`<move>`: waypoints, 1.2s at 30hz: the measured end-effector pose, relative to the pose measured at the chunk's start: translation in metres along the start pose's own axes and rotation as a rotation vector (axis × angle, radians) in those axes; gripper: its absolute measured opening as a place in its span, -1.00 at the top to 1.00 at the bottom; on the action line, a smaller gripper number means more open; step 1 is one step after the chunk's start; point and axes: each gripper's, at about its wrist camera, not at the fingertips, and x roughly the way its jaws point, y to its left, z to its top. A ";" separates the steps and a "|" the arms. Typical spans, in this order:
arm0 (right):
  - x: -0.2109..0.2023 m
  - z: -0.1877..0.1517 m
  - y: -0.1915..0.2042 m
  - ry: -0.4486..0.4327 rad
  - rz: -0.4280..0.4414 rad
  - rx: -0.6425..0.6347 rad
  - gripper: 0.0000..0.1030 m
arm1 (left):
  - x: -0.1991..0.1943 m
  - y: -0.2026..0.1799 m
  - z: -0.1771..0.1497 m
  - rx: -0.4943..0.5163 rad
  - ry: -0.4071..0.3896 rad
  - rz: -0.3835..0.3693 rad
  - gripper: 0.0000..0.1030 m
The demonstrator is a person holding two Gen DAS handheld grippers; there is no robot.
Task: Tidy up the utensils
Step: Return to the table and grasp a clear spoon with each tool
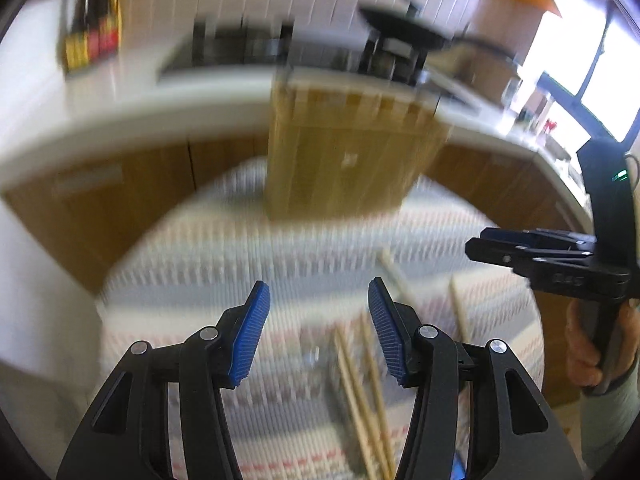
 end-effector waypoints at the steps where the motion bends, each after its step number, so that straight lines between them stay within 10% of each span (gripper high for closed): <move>1: 0.011 -0.009 0.003 0.053 0.037 -0.008 0.30 | 0.009 0.003 -0.008 -0.005 0.036 -0.004 0.05; 9: 0.062 -0.044 0.016 0.244 0.115 -0.015 0.55 | 0.049 0.008 -0.049 0.017 0.191 -0.011 0.18; 27: 0.094 -0.052 0.069 0.236 -0.130 -0.228 0.78 | 0.081 -0.031 -0.054 0.187 0.257 0.173 0.61; 36: 0.091 -0.054 0.062 0.252 -0.112 -0.215 0.78 | 0.076 -0.016 -0.054 0.180 0.266 0.146 0.77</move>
